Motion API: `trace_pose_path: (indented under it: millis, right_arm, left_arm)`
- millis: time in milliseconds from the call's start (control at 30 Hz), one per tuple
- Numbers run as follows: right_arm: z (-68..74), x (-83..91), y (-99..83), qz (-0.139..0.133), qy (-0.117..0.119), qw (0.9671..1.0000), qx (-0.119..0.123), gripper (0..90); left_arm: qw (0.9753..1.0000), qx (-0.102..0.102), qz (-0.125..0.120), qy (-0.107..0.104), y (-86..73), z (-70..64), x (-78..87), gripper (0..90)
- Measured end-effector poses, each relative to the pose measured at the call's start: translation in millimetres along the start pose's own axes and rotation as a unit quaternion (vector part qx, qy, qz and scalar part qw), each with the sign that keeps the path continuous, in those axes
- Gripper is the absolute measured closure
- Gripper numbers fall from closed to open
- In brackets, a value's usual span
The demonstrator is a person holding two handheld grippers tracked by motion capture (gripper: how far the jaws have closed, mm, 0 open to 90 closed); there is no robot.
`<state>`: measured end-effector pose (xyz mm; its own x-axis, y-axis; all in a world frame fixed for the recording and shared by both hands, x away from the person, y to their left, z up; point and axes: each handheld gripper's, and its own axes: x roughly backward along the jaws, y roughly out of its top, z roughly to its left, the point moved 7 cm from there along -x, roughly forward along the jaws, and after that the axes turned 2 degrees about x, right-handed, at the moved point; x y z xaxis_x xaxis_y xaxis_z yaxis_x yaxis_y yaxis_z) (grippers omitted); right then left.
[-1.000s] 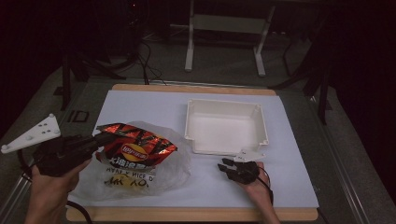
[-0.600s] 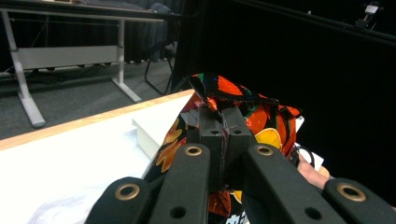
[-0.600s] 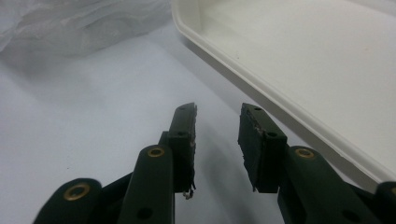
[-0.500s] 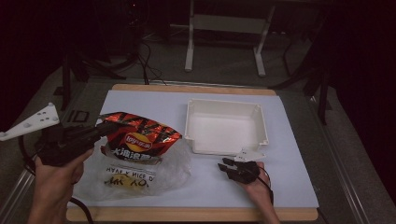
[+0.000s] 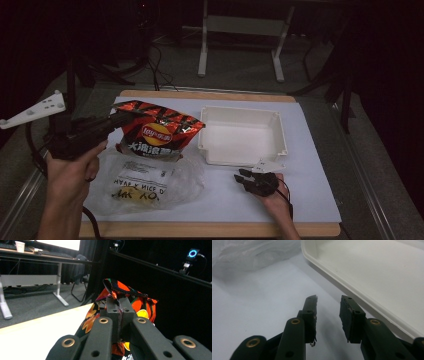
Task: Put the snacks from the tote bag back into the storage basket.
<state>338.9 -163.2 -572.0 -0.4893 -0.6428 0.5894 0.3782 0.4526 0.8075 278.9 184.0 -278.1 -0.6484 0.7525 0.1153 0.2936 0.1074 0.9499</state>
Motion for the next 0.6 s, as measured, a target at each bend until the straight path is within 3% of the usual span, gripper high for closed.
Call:
trace_pose_path:
  millis: [600]
  right_arm:
    - [-2.0,-1.5,-2.4,-0.005,0.000,1.0000,-0.002,65.9]
  left_arm:
    - [0.9999,-0.007,-0.004,-0.013,14.8,0.5,-59.8,90.0]
